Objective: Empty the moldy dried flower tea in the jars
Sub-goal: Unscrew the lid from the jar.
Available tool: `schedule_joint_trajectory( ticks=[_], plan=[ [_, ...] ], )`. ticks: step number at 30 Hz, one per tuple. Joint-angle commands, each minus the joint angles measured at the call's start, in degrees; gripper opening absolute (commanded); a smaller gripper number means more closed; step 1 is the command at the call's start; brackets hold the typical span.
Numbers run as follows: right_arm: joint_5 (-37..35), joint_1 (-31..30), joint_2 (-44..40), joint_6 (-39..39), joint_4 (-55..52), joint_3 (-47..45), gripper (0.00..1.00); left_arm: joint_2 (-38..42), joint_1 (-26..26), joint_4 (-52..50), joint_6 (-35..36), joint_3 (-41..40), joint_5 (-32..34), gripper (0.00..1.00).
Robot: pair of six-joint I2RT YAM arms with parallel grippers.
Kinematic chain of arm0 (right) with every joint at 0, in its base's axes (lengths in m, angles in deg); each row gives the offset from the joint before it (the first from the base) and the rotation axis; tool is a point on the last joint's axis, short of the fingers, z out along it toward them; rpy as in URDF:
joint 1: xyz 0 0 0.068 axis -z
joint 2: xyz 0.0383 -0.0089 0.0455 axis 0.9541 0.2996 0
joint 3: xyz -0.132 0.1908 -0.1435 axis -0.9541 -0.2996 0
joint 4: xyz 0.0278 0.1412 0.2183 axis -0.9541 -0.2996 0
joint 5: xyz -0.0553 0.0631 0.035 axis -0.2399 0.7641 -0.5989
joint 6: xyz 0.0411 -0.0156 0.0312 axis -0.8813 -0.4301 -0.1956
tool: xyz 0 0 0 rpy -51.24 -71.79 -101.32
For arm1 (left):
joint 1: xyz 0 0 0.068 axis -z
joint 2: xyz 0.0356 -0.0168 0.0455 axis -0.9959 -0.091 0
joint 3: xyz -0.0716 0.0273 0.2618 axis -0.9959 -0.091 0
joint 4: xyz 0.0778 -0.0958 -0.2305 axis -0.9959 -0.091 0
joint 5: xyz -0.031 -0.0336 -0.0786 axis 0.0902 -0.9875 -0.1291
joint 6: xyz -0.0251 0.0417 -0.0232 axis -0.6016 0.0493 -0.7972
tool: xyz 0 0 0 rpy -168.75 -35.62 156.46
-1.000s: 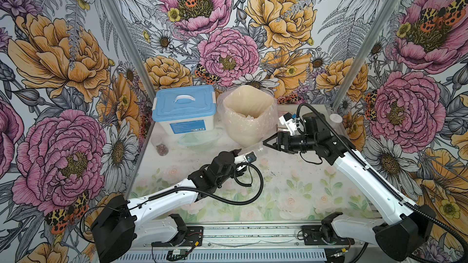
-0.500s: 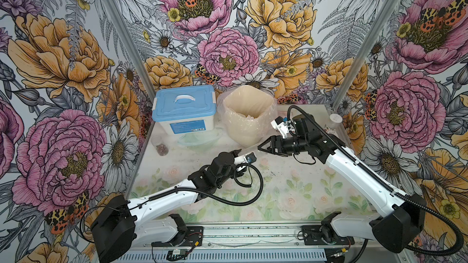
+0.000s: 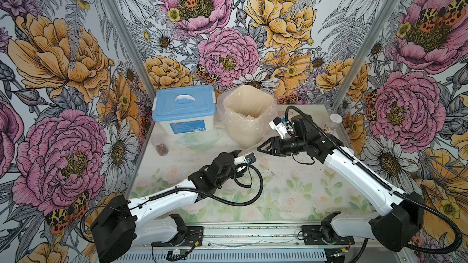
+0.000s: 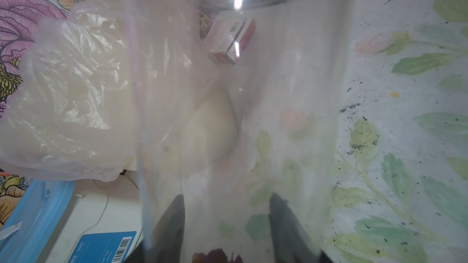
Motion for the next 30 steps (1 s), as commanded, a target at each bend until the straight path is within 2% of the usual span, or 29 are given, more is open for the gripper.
schedule_joint_trajectory(
  ticks=[1,6,12,15,26,30],
  plan=[
    [0.81,-0.4,-1.19,7.0,0.67,1.29,0.45,2.33,-1.97,0.85,-4.27,-0.52,-9.65,0.46],
    [1.97,-0.41,-5.13,19.33,0.58,-0.46,0.43,4.27,-6.54,0.05,-10.36,0.12,-27.0,0.45],
    [-1.06,-0.23,-11.14,35.65,0.5,-5.43,0.42,3.98,-8.97,-3.81,-12.27,2.7,-42.53,0.47],
    [-1.74,-0.06,-12.59,39.85,0.49,-6.18,0.38,2.18,-9.67,-5.91,-12.52,4.51,-48.5,0.47],
    [0.42,0.34,-12.97,43.05,0.39,-6.61,0.37,0.41,-10.28,-6.84,-12.83,5.66,-50.62,0.47],
    [1.17,0.32,-12.4,42.09,0.4,-6.63,0.41,0.44,-10.29,-5.44,-13.52,5.27,-49.66,0.48]
  ],
)
